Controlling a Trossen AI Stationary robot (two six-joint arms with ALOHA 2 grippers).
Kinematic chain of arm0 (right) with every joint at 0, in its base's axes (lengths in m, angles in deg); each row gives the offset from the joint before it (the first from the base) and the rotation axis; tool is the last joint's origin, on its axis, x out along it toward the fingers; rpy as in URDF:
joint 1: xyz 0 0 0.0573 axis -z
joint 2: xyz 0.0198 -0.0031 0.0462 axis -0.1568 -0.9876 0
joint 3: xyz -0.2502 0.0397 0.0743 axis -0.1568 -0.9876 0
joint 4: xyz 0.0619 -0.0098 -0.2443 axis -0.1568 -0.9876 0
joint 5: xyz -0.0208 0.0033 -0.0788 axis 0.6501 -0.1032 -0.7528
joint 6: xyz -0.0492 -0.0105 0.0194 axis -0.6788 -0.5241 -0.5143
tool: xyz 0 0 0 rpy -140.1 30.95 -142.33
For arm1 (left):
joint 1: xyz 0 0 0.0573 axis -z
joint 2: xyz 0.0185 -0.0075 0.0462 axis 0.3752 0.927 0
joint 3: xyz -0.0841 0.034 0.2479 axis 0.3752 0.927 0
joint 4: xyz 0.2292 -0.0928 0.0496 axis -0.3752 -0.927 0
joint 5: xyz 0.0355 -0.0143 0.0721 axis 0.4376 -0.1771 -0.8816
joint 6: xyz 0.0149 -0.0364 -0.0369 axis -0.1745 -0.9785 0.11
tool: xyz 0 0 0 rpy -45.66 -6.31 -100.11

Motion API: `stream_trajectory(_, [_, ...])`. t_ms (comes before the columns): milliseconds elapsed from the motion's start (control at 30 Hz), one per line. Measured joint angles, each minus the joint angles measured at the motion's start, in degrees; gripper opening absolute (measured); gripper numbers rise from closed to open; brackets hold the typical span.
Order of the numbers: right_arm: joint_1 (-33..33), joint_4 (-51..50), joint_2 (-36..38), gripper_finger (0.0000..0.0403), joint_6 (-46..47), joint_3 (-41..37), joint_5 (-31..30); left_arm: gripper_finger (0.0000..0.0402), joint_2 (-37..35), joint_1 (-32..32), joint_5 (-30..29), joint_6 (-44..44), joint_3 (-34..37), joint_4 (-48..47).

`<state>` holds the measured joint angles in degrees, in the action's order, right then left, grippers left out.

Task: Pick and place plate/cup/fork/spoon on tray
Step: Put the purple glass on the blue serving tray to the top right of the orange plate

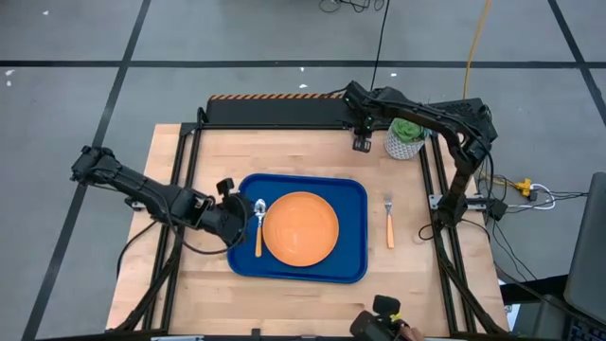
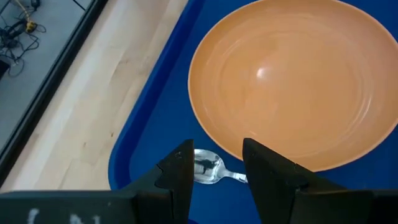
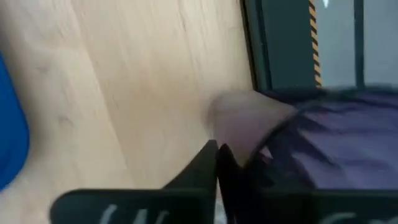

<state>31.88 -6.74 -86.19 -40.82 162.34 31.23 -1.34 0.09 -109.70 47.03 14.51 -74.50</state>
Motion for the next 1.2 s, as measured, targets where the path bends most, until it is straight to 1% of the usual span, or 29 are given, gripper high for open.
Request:
stream_trajectory(100, [0.0, -0.22, 0.94, 0.0005, 0.65, -0.01, 0.12, 0.014, 0.0, 0.09, -0.3, -0.3, 0.0, 0.0])
stream_trajectory(267, [-0.57, -3.52, 3.92, 0.0002, 1.03, 0.0, 0.4, 0.014, 0.0, 0.21, -0.34, -0.98, -0.02, -0.08])
stream_trajectory(400, [-2.21, -7.47, 7.53, 0.0001, 2.55, 0.0, 6.29, 0.014, 0.0, 0.46, -0.34, -0.97, 0.0, -0.08])
stream_trajectory(533, [-5.16, -11.66, 10.96, 0.0001, 6.07, 0.02, 11.04, 0.014, 0.0, 0.42, -0.83, -0.56, 0.0, -0.07])
stream_trajectory(633, [-8.63, -13.68, 13.05, 0.0001, 8.92, 0.04, 13.67, 0.014, 0.0, 0.42, -2.03, 0.14, 0.0, -0.04])
stream_trajectory(767, [-15.0, -14.23, 13.76, 0.0001, 12.71, 0.04, 14.05, 0.014, 0.0, 0.31, -2.67, 0.33, 0.0, -0.02])
stream_trajectory(1000, [-25.9, -11.77, 12.92, 0.0, 18.46, 0.04, 13.37, 0.014, 0.0, 0.31, -2.81, 0.27, 0.0, 0.09])
stream_trajectory(1133, [-29.68, -11.96, 11.73, 0.0, 21.45, 0.04, 12.84, 0.014, 0.0, 0.31, -2.81, 0.2, 0.0, 0.22])
stream_trajectory(1200, [-31.07, -12.18, 10.62, 0.0, 22.23, 0.04, 10.7, 0.014, 0.0, 0.31, -2.81, -0.12, 0.0, 0.23])
